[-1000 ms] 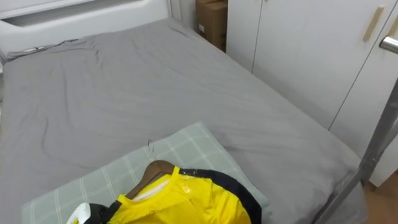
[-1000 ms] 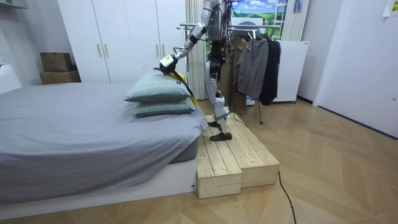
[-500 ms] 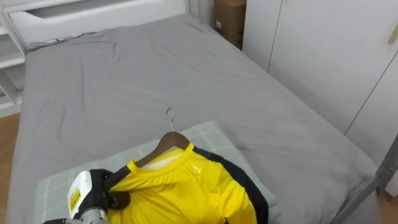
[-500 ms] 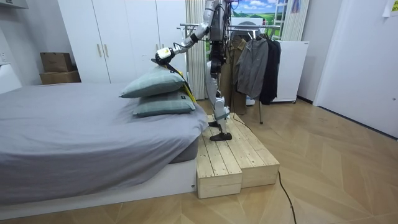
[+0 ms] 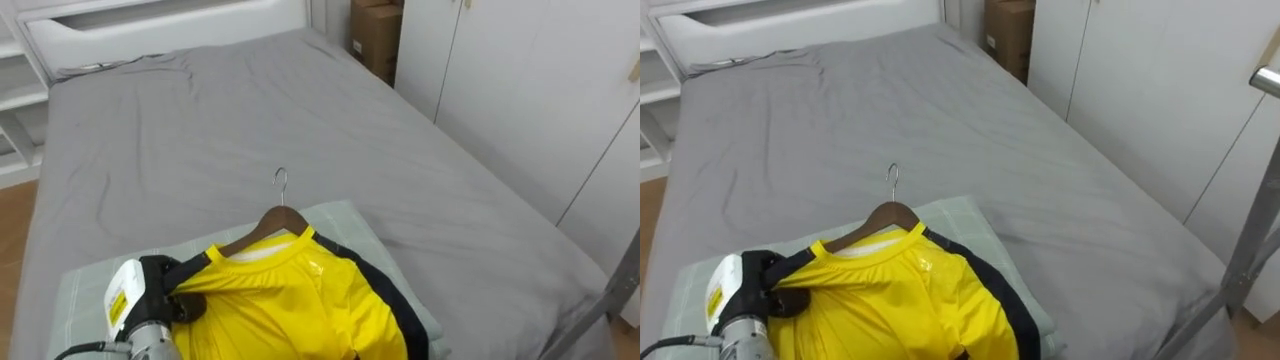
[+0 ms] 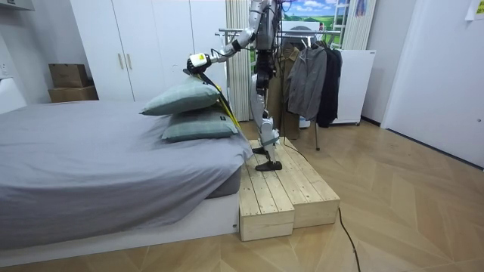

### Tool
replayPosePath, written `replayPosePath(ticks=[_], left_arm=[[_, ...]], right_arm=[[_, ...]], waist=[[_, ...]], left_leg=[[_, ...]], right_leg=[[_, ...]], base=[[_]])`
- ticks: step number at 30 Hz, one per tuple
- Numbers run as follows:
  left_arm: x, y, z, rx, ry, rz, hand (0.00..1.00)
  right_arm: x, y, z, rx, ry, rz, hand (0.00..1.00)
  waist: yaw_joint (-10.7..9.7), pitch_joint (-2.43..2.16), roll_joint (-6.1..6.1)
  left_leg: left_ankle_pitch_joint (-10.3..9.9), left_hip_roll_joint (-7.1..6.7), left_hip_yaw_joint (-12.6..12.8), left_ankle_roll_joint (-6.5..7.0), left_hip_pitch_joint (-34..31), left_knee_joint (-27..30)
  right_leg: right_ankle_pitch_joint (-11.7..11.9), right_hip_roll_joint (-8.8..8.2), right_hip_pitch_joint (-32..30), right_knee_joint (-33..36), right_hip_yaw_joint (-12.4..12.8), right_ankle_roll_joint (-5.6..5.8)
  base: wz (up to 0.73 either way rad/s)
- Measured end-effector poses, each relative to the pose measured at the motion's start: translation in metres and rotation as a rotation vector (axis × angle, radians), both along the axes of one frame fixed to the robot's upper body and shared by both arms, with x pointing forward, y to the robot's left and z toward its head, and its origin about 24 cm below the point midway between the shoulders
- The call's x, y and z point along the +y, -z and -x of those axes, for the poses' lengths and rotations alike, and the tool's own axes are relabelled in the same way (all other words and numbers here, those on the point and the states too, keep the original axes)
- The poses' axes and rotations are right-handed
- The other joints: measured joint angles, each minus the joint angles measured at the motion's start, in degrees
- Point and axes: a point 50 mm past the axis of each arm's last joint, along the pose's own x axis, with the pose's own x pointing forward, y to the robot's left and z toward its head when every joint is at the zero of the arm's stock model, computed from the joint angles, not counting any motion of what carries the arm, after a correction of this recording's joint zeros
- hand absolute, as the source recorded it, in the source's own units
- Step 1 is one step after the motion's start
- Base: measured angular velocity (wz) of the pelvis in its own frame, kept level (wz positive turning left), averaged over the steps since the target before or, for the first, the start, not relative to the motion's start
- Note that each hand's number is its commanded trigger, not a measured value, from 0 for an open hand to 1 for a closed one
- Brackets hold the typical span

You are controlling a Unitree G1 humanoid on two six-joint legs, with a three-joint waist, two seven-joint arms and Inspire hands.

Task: Hang clothes

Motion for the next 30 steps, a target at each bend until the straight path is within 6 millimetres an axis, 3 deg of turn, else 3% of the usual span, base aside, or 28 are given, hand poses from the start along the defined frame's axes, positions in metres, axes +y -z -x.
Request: replayPosePath(ticks=[17, 21, 27, 30], left_arm=[[-0.006, -0.024, -0.011, -0.146, 0.041, -0.099, 1.00], [-0.012, -0.051, -0.018, -0.341, 0.040, -0.106, 1.00], [-0.016, -0.069, -0.020, -0.456, 0.047, -0.148, 1.00], [-0.016, -0.069, -0.020, -0.462, 0.044, -0.153, 0.84]], right_arm=[[-0.001, -0.001, -0.002, -0.008, -0.023, -0.006, 0.00], [-0.002, 0.000, 0.000, -0.004, -0.017, -0.004, 0.00], [-0.003, 0.000, 0.003, 0.004, -0.012, -0.002, 0.00], [-0.004, 0.000, 0.003, 0.005, -0.012, -0.002, 0.00]], waist=[[0.5, 0.10, 0.21], [1.0, 0.08, 0.28], [1.1, 0.02, 0.62], [1.1, 0.03, 0.63]], left_leg=[[0.0, 0.02, 0.2, 0.00, -0.1, 0.0], [0.0, 0.00, 0.2, 0.00, 0.2, 0.0], [0.0, -0.07, 0.2, 0.00, 1.0, -0.1], [0.0, -0.08, 0.1, 0.00, 0.9, -0.1]], right_leg=[[0.0, 0.04, -0.3, 0.0, 0.4, 0.00], [0.0, 0.03, -0.1, 0.0, 0.4, 0.00], [0.0, 0.04, 1.3, -0.9, 0.2, 0.00], [0.0, 0.04, 1.3, -0.9, 0.2, 0.00]], base=[[0.00], [0.00], [0.02], [0.01]])
